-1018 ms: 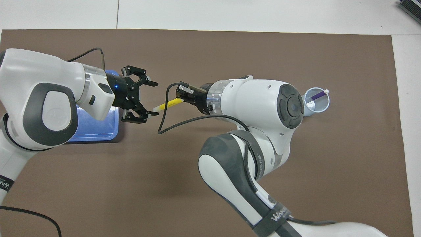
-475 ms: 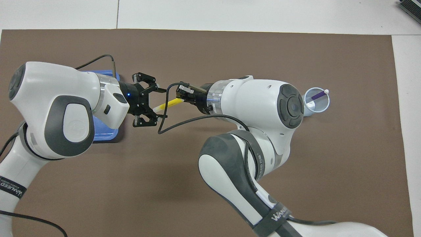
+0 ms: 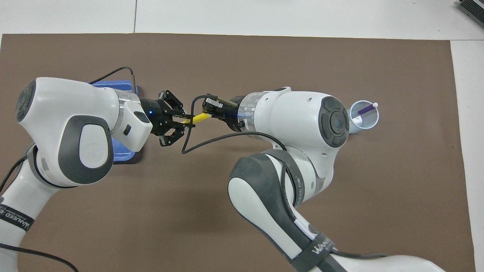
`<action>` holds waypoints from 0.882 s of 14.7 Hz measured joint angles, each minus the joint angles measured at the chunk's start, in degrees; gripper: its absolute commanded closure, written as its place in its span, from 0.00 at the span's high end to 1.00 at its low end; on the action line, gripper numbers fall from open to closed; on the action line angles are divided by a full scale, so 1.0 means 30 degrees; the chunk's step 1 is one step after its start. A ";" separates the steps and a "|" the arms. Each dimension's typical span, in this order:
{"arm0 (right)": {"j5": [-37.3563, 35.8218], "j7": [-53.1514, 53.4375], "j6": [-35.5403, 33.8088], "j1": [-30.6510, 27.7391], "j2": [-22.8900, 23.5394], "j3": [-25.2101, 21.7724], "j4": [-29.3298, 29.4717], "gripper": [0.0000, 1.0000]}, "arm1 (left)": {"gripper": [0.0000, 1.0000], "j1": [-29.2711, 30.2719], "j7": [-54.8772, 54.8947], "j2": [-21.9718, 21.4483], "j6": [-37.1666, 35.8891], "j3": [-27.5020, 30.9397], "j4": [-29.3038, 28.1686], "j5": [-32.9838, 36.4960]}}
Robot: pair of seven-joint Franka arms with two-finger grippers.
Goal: Right arm passes pens to left for tray arrangement
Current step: 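Close the left gripper on the yellow pen and open the right gripper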
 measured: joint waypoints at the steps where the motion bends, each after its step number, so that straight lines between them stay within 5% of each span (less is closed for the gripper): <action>1: 0.0001 0.0007 0.0004 0.0014 -0.0005 0.0005 -0.0004 0.09 | 0.00 0.0000 0.0000 -0.0009 0.0023 0.0012 -0.0011 0.0000; 4: 0.0002 0.0008 0.0004 0.0016 -0.0005 0.0005 -0.0008 0.17 | 0.00 -0.0002 0.0000 -0.0013 0.0037 0.0009 -0.0022 0.0001; 6: 0.0002 0.0008 0.0002 0.0016 -0.0005 0.0005 -0.0010 0.99 | 0.00 -0.0002 0.0000 -0.0013 0.0041 0.0010 -0.0022 0.0001; 13: -0.1663 -0.0190 -0.1567 -0.0882 -0.0057 -0.0320 0.0253 1.00 | 0.00 0.0094 -0.0013 -0.0183 0.0006 0.0286 -0.0050 0.0001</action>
